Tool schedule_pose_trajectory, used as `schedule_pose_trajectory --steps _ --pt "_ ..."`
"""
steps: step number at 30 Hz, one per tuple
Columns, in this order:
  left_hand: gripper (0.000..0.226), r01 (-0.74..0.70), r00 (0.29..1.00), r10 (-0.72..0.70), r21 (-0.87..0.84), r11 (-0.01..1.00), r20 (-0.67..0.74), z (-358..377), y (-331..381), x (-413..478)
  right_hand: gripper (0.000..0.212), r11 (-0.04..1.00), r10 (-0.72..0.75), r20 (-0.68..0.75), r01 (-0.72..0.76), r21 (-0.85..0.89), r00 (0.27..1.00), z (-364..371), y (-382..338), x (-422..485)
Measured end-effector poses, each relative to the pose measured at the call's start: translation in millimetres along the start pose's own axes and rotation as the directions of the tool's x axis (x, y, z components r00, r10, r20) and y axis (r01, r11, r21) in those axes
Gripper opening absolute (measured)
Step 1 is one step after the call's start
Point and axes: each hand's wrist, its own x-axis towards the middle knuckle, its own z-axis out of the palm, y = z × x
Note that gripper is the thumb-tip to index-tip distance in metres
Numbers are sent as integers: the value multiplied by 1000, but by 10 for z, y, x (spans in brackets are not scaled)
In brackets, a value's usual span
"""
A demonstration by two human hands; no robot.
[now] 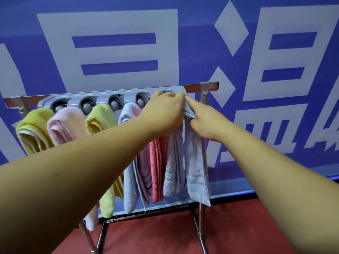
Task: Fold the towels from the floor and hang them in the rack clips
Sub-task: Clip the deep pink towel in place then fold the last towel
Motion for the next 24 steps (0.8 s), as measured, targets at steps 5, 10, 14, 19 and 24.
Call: schedule_pose_trajectory --steps 5,10,14,19,24 --pt "39 29 1000 -29 -18 999 8 -84 97 -41 87 1000 -10 18 9 28 1000 43 30 -2" --pt "18 -21 1000 20 22 1000 16 -154 156 -72 83 998 13 42 -15 56 999 29 -2 -6" --pt "20 -14 996 14 4 1000 89 -203 166 -70 82 998 19 55 -22 55 998 -1 -17 -1" --pt "36 74 987 -63 -70 995 150 -211 191 -138 89 998 42 77 -46 50 996 -22 -59 -116" --pt "70 147 944 -144 12 989 297 -248 279 -164 90 997 43 67 -47 61 997 -11 -64 -163"
